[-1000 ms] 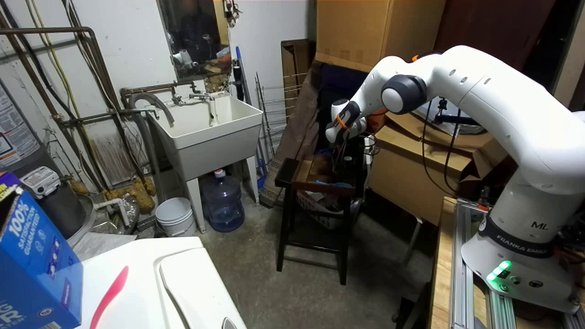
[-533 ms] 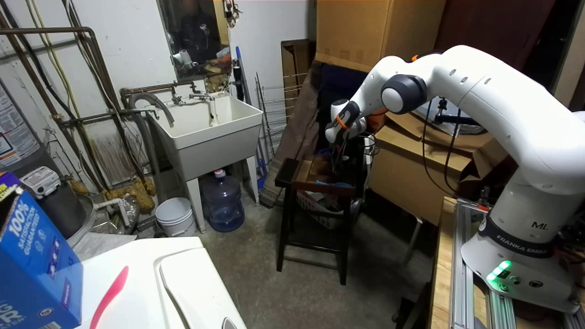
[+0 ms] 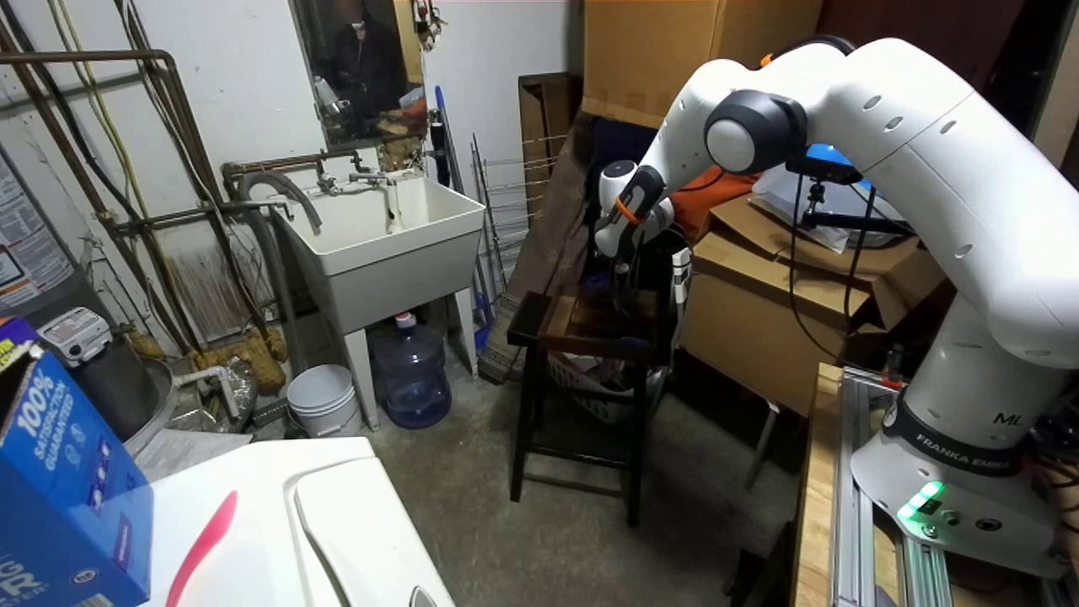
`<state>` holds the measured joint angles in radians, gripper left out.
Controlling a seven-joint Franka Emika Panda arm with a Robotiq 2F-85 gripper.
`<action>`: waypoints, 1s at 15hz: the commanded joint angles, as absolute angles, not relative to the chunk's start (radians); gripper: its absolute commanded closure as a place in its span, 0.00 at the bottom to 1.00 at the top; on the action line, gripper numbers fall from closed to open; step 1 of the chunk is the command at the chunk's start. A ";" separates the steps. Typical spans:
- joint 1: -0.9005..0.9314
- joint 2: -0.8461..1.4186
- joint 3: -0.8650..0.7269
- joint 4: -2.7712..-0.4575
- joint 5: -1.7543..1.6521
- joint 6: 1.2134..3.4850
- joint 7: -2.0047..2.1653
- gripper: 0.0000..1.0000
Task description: Pick up the black container from the stool and place it on top of the washing machine on the right.
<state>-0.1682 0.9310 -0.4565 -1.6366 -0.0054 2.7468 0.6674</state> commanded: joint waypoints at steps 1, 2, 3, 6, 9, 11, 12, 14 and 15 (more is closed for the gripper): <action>-0.008 0.764 -0.531 -1.875 -0.075 2.865 0.606 0.80; 0.064 0.750 -0.574 -1.916 -0.104 2.887 0.615 0.80; 0.134 0.736 -0.618 -1.953 -0.134 2.893 0.623 0.80; 0.145 0.785 -0.634 -1.887 -0.099 2.849 0.625 0.55; 0.203 0.781 -0.682 -1.913 -0.106 2.835 0.634 0.55; 0.199 0.786 -0.667 -1.906 -0.117 2.873 0.612 0.80; 0.213 0.784 -0.659 -1.897 -0.129 2.913 0.588 0.80; 0.285 0.771 -0.660 -1.881 -0.133 2.925 0.559 0.80; 0.324 0.764 -0.657 -1.874 -0.137 2.919 0.544 0.80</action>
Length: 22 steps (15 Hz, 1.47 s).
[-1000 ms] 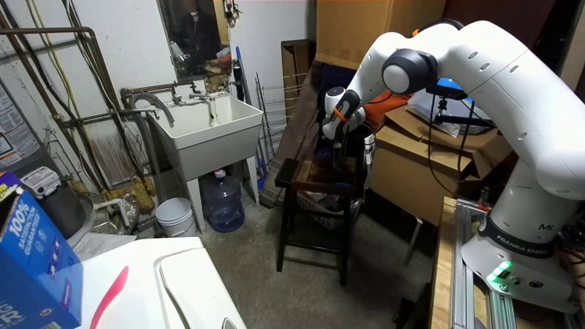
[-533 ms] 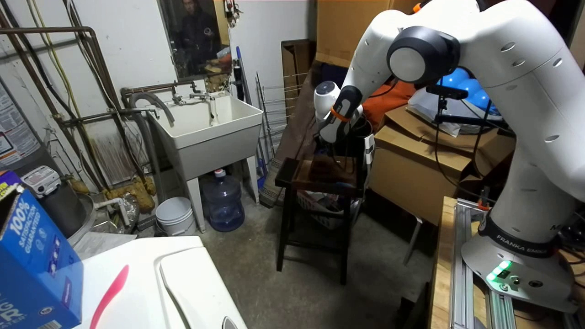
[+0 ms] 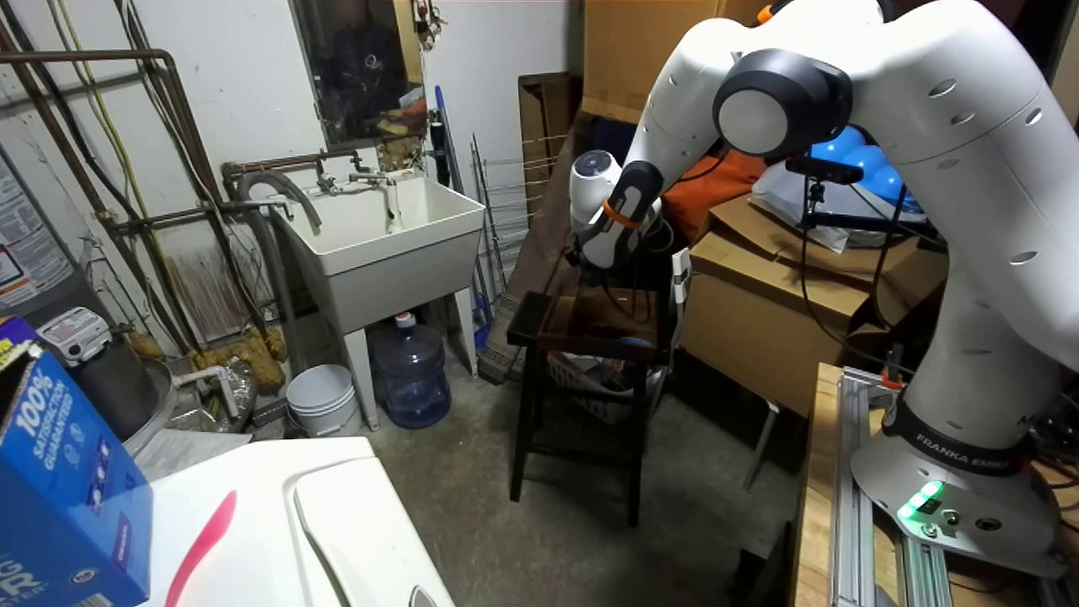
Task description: Pick up the black container from the stool and place it on top of the washing machine on the right.
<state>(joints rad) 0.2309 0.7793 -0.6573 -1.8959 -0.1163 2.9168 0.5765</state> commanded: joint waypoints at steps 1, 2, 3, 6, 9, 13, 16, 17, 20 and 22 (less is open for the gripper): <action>0.349 0.755 -0.640 -1.868 -0.137 2.922 0.526 0.80; 0.380 0.747 -0.627 -1.859 -0.139 2.920 0.511 0.80; 0.414 0.728 -0.608 -1.872 -0.140 2.931 0.499 0.80; 0.494 0.653 -0.546 -1.915 -0.156 2.951 0.454 0.80; 0.521 0.572 -0.454 -1.946 -0.175 2.963 0.389 0.80; 0.480 0.468 -0.309 -1.984 -0.224 2.959 0.257 0.80; 0.487 0.502 -0.308 -1.942 -0.223 2.943 0.310 0.55; 0.482 0.493 -0.303 -1.948 -0.226 2.943 0.300 0.55; 0.407 0.484 -0.178 -1.947 -0.179 2.959 0.214 0.80; 0.347 0.475 -0.018 -1.929 -0.125 2.927 0.138 0.80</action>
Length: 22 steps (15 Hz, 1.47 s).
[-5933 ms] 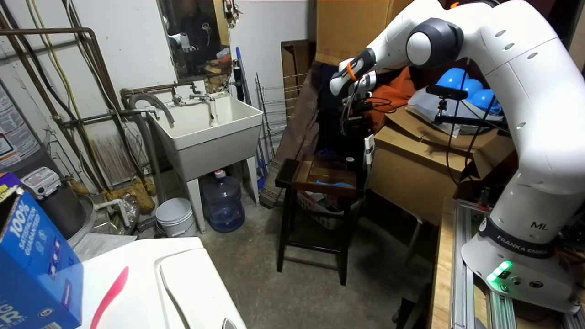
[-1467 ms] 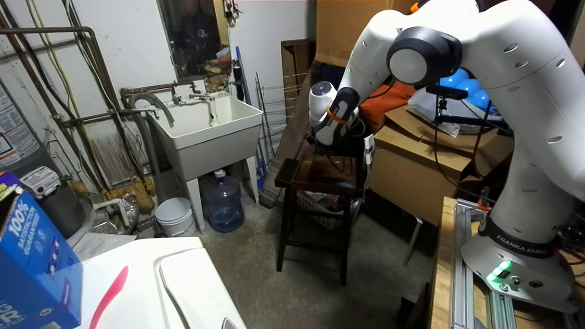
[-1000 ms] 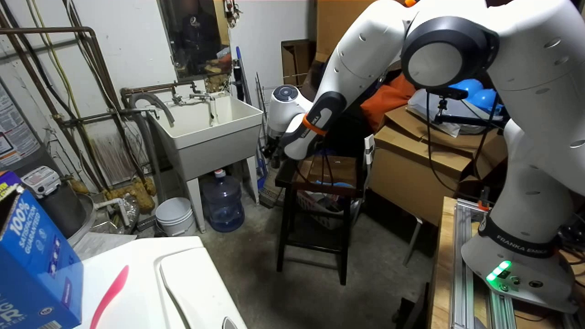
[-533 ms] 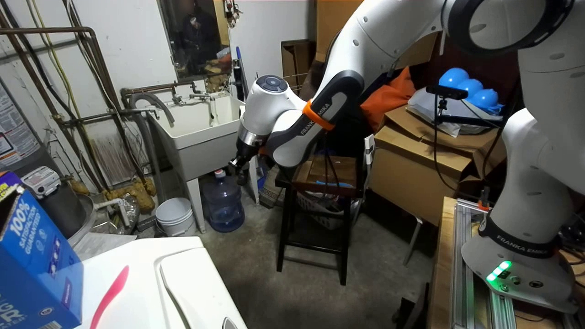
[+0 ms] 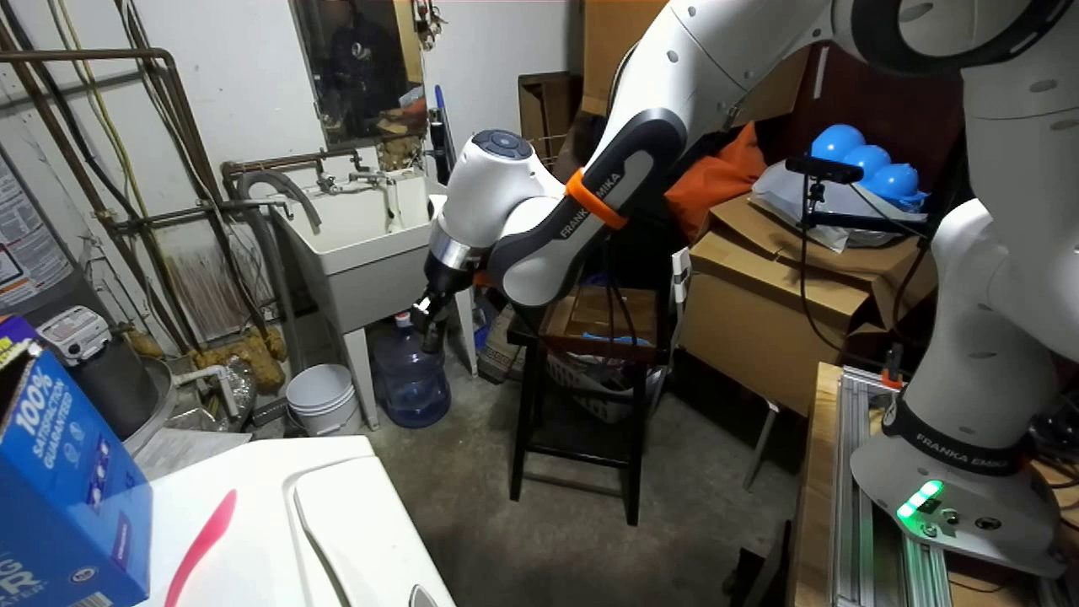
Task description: Pick up the black container from the stool and place it on top of the washing machine on the right.
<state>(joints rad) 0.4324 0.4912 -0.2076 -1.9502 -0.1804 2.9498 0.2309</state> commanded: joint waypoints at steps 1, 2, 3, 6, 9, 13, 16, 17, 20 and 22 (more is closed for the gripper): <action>0.332 0.473 0.048 -1.920 -0.110 2.904 0.114 0.80; 0.319 0.469 0.111 -1.909 -0.095 2.873 0.087 0.80; 0.308 0.466 0.170 -1.900 -0.077 2.844 0.061 0.80; 0.308 0.447 0.302 -1.856 -0.030 2.683 -0.017 0.80; 0.286 0.475 0.401 -1.771 0.042 2.531 -0.155 0.80; 0.332 0.458 0.366 -1.755 0.025 2.476 -0.142 0.55; 0.327 0.459 0.359 -1.723 0.023 2.433 -0.172 0.80; 0.325 0.477 0.350 -1.706 0.015 2.430 -0.181 0.80; 0.367 0.540 0.308 -1.605 -0.076 2.328 -0.188 0.80; 0.365 0.597 0.323 -1.514 -0.076 2.235 -0.253 0.80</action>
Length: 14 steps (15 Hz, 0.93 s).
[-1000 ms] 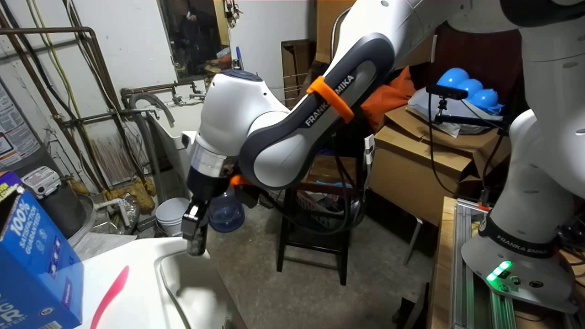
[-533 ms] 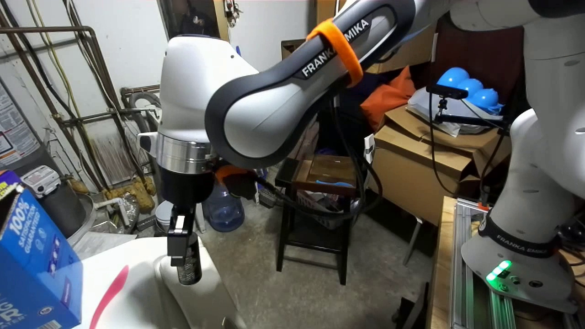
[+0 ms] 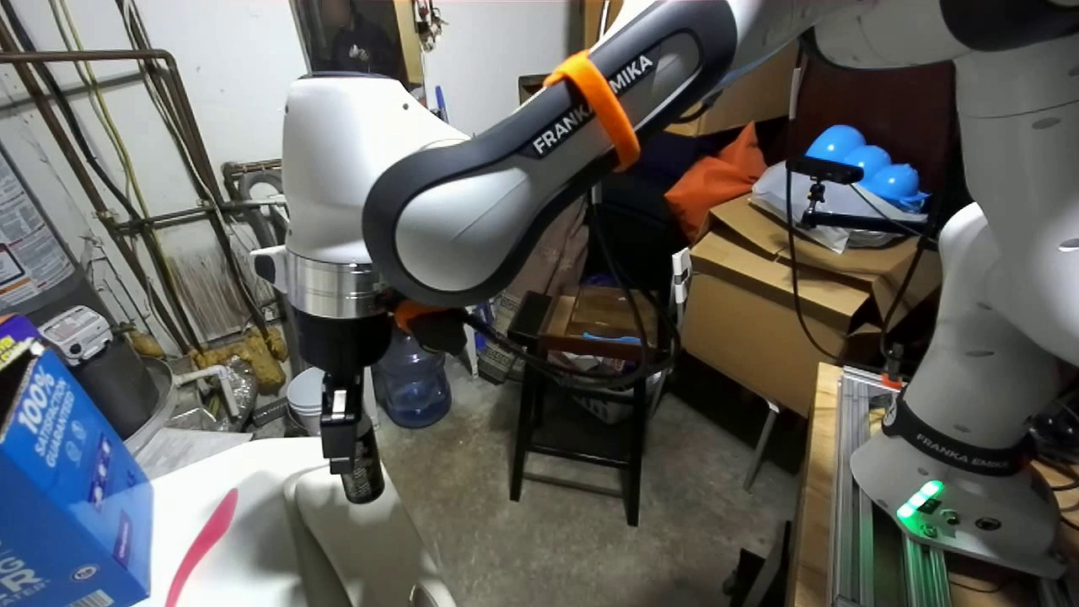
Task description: Pick up the black container from the stool and place it on top of the washing machine on the right.
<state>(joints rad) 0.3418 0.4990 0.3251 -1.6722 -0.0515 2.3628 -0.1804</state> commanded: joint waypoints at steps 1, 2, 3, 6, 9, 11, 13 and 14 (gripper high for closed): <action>0.369 0.624 0.330 -1.466 -0.073 2.186 -0.286 0.80; 0.373 0.656 0.344 -1.408 -0.063 2.131 -0.333 0.80; 0.382 0.680 0.354 -1.361 -0.063 2.082 -0.375 0.80; 0.428 0.762 0.363 -1.216 -0.086 1.953 -0.473 0.80; 0.501 0.851 0.344 -1.071 -0.148 1.840 -0.538 0.80; 0.554 0.907 0.320 -0.983 -0.214 1.798 -0.559 0.80; 0.612 0.965 0.290 -0.896 -0.290 1.788 -0.577 0.80; 0.634 0.990 0.284 -0.854 -0.312 1.780 -0.594 0.80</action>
